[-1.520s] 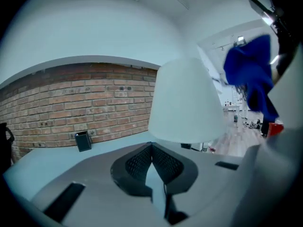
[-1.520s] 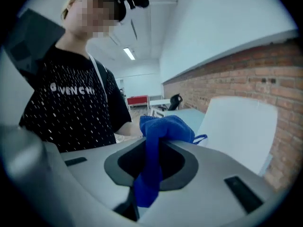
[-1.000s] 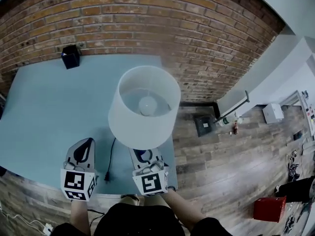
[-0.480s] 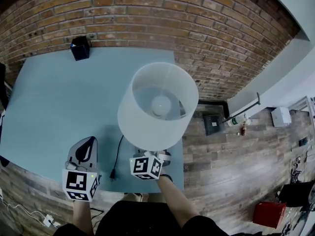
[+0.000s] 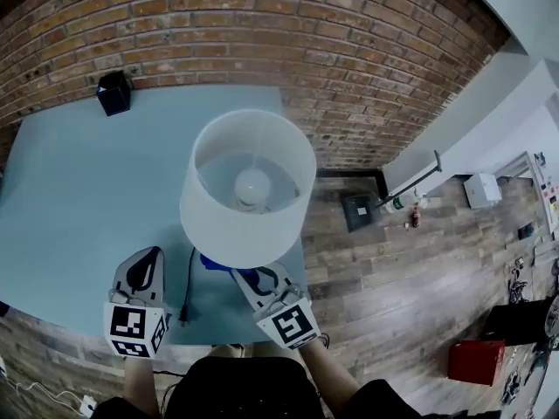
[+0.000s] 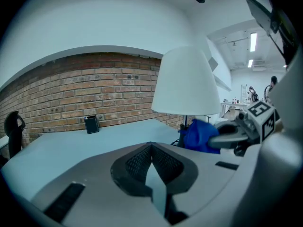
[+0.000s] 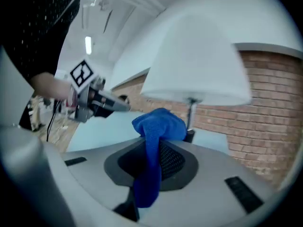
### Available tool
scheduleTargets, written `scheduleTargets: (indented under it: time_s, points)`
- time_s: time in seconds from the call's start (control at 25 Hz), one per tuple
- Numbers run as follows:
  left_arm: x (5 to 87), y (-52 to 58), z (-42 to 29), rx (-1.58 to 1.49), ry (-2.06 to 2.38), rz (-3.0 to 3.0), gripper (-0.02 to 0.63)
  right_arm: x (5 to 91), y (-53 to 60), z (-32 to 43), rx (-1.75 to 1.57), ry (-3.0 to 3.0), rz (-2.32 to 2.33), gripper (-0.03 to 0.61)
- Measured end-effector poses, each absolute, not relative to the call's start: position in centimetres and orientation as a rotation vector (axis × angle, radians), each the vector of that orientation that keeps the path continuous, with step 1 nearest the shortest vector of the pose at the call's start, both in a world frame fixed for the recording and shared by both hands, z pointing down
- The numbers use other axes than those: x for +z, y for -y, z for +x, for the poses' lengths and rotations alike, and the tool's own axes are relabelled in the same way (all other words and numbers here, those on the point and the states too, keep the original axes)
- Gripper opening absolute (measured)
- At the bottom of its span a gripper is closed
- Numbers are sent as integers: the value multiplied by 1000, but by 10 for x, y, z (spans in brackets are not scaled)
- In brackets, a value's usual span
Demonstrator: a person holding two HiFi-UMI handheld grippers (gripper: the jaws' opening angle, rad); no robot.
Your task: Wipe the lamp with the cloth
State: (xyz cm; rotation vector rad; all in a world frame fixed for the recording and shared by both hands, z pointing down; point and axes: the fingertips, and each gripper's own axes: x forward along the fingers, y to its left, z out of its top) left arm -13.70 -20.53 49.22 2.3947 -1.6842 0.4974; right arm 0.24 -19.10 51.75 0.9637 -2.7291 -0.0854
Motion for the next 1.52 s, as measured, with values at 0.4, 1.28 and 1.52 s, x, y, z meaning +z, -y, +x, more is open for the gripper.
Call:
scheduleTargets:
  time_s: [0.4,1.28,1.52]
  points:
    - [492,208,-116,511,1637,2438,9,471,252,64,0,2887,1442,61]
    - [497,214,-110,451,1595,2426,9,534,288,98,549,2907,975,61]
    - [502,214,-116,498,1632,2395,9,482,342,92,971,3116,444,61]
